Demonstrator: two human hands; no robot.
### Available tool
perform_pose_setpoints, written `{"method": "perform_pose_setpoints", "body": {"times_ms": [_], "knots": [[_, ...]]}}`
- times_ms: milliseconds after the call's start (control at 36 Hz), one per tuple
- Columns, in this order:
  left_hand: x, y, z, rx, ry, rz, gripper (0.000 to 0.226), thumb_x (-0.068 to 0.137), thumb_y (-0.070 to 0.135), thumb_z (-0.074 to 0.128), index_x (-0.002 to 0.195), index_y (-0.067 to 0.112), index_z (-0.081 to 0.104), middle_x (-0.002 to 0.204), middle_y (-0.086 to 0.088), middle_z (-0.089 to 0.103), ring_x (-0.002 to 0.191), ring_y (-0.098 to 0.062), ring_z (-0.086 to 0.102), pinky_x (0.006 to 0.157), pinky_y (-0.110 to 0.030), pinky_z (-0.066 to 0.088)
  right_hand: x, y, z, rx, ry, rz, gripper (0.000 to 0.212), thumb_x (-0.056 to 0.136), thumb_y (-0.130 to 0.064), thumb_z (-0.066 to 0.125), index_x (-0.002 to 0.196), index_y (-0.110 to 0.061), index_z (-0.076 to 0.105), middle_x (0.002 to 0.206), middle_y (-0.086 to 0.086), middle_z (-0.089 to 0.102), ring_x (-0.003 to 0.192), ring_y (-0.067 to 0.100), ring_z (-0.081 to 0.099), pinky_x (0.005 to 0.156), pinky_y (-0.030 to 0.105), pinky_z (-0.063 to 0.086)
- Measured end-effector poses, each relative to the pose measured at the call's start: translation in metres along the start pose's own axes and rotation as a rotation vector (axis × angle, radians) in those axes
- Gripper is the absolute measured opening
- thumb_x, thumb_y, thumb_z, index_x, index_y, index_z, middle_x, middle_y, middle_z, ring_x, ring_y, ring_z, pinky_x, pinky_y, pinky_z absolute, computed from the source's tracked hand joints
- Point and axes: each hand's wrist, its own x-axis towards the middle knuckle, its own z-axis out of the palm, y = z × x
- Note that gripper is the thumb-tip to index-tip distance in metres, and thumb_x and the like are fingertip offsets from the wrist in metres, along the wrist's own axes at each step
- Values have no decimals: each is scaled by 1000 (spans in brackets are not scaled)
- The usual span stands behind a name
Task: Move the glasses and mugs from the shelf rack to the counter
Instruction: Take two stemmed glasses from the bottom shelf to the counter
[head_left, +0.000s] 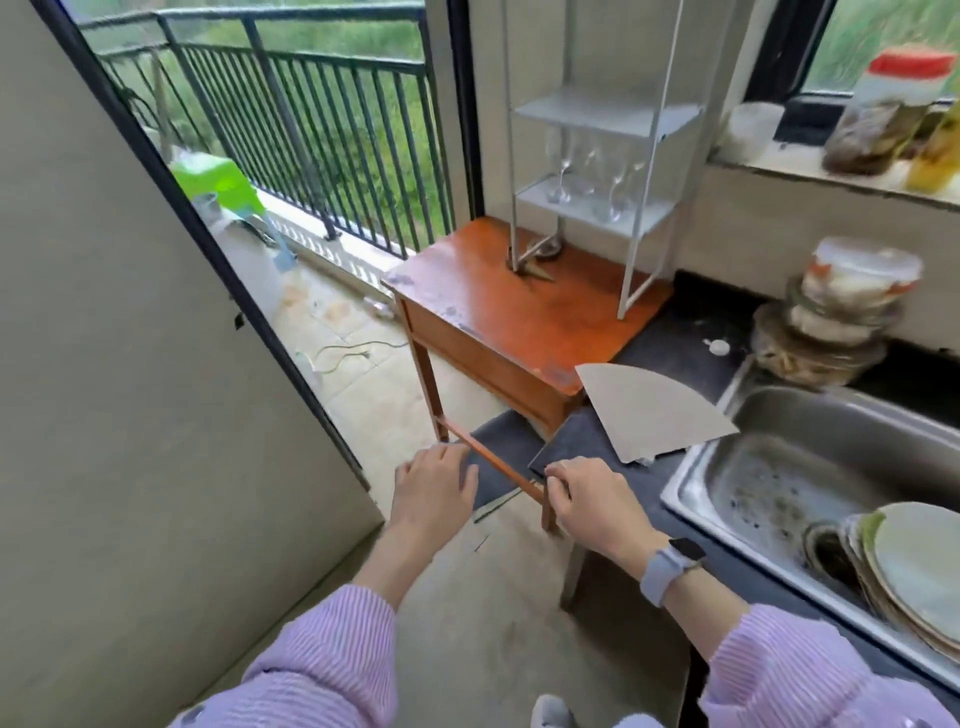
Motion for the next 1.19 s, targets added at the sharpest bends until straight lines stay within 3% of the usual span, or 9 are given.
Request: {"method": "perform_pose_setpoints", "body": {"times_ms": [306,528,667,722,833,944,1000,1111,1194], "knots": [[180,3,-18,-142,7,97,30,95,29,42,119,17,55,123,-4,58,115,-24,50,96,-41,38,155,16,-33,77,61,67,32,94,-24,38,112,-14,62,113,10,66,103,29,58,90,40,48],[353,7,-29,-286,-9,246,38,95,29,42,129,12,47,132,-9,52,120,-25,49,100,-40,40,284,26,-62,111,244,181,31,94,-24,40,116,-14,61,118,7,64,111,25,56,98,43,46],[442,17,-26,-367,-56,335,39,93,28,47,130,15,45,129,-9,51,119,-27,49,99,-44,43,348,35,-83,188,380,308,33,95,-20,41,124,-10,53,122,10,61,115,24,55,99,32,43],[472,24,-23,-441,-78,350,44,91,28,51,132,14,42,128,-10,51,119,-26,49,99,-37,42,370,40,-94,337,403,395,38,95,-22,42,130,-10,46,120,8,60,115,22,53,98,29,40],[520,48,-17,-637,-164,314,66,86,32,61,141,11,30,141,-8,42,128,-22,43,101,-26,35,409,54,-111,547,453,511,47,94,-29,45,137,-15,33,107,-6,50,93,10,51,80,24,38],[555,75,-8,-747,-186,291,80,83,30,65,144,9,18,148,-13,33,134,-27,35,110,-43,33,441,73,-118,541,650,532,47,90,-28,55,132,-16,38,105,-17,45,98,4,43,82,10,34],[568,85,-2,-746,-157,284,84,81,32,67,145,11,16,147,-14,33,133,-27,35,109,-43,34,454,80,-121,490,762,523,42,87,-24,59,125,-14,44,94,-20,44,97,4,44,76,1,31],[585,101,10,-792,-156,285,89,78,34,69,145,17,13,145,-11,39,132,-28,39,106,-46,38,473,92,-121,556,796,554,46,81,-23,63,120,-12,41,105,-7,44,99,9,44,86,22,38],[593,109,14,-887,-156,282,86,78,34,70,143,16,16,139,-7,47,124,-23,47,102,-44,42,484,95,-122,740,806,628,48,80,-29,64,116,-16,35,100,-7,46,90,7,48,78,22,38]]}}
